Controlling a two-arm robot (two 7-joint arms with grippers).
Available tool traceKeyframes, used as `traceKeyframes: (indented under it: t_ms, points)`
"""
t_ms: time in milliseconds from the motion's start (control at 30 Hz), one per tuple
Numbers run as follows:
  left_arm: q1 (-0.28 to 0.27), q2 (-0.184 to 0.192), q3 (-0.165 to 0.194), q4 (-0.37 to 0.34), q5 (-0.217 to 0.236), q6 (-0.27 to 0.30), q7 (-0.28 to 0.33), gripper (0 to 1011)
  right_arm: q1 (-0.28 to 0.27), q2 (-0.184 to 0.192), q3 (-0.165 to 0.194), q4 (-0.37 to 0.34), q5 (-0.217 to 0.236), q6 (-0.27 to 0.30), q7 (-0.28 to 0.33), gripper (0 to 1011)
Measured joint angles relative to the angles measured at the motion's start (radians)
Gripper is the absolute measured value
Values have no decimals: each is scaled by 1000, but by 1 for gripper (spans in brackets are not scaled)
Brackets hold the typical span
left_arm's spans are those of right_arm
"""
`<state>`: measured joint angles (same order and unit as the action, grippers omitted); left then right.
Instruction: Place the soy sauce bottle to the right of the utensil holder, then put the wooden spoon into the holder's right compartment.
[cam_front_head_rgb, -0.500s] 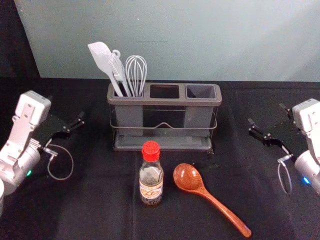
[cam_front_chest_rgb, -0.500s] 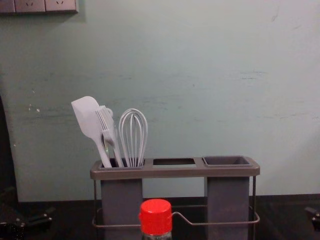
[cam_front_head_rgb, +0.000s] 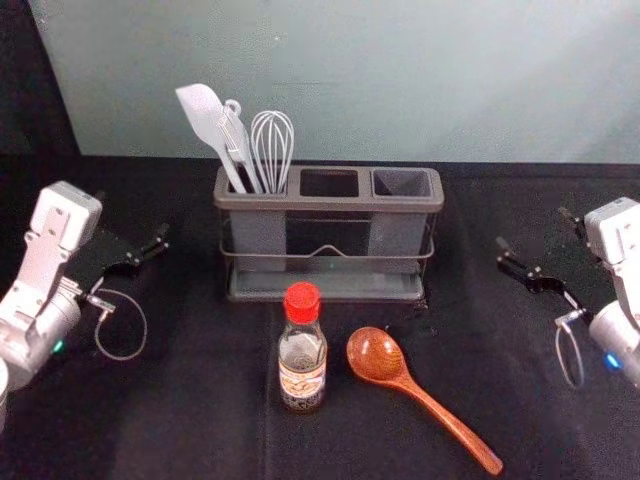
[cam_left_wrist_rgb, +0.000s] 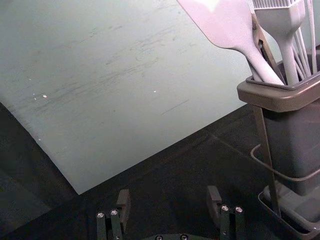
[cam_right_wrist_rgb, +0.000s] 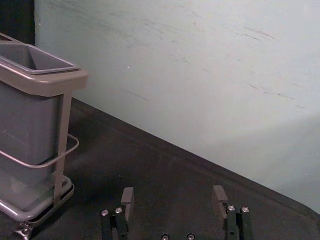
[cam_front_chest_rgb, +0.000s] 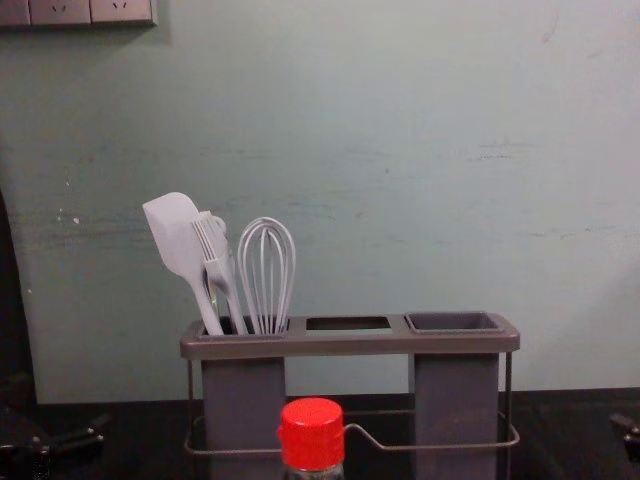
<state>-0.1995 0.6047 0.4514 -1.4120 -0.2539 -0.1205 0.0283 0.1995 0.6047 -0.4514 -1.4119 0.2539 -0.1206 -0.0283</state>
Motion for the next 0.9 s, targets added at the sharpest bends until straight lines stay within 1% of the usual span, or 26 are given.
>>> traceKeyframes:
  t_ms: [900]
  points:
    - [0,0,0,0,0,0,0,1005,0,0,0,0,0,0,0,1003]
